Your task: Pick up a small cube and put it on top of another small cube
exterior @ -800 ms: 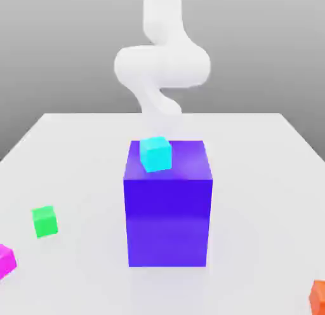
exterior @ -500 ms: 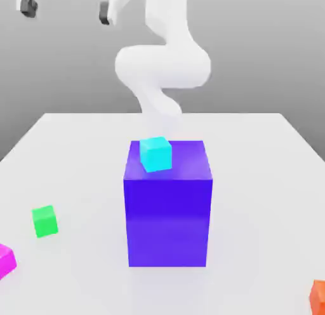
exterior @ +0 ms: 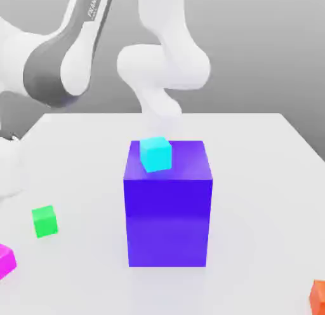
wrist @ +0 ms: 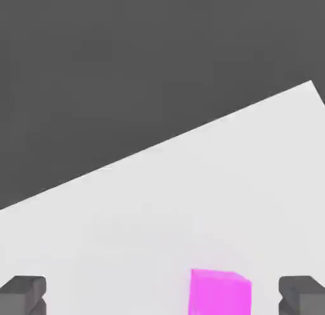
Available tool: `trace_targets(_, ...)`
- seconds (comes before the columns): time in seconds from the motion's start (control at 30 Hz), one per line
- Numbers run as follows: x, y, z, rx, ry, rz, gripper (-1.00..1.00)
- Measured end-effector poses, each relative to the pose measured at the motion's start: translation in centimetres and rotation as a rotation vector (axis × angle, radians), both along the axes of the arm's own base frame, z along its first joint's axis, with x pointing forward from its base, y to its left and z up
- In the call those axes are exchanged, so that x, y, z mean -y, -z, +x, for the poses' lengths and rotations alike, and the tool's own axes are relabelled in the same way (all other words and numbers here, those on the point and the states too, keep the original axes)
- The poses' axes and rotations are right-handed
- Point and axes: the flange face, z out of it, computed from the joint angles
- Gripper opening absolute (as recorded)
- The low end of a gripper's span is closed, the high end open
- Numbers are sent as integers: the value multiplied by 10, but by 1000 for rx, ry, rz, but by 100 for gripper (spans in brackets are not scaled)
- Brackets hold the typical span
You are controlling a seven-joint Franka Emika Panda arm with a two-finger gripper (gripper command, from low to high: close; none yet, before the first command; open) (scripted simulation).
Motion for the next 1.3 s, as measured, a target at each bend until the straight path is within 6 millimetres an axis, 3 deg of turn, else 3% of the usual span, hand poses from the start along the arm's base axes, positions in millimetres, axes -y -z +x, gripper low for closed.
trace_targets(0.13,27,72,-34,-64,56,75,0)
trace_targets(0.27,33,130,-41,-75,68,92,0)
trace_targets(0.3,33,142,-42,-76,68,92,-100)
trace_targets(0.53,32,144,-42,-76,69,93,-100)
trace_targets(0.7,31,87,-46,-79,59,91,-100)
trace_targets(0.87,15,57,-96,-104,-64,71,-100)
trace_targets(1.07,-15,35,-161,-97,-211,77,-100)
trace_targets(1.13,-22,44,-167,-92,-243,80,-100)
trace_targets(1.3,-25,92,-169,-90,-254,81,-100)
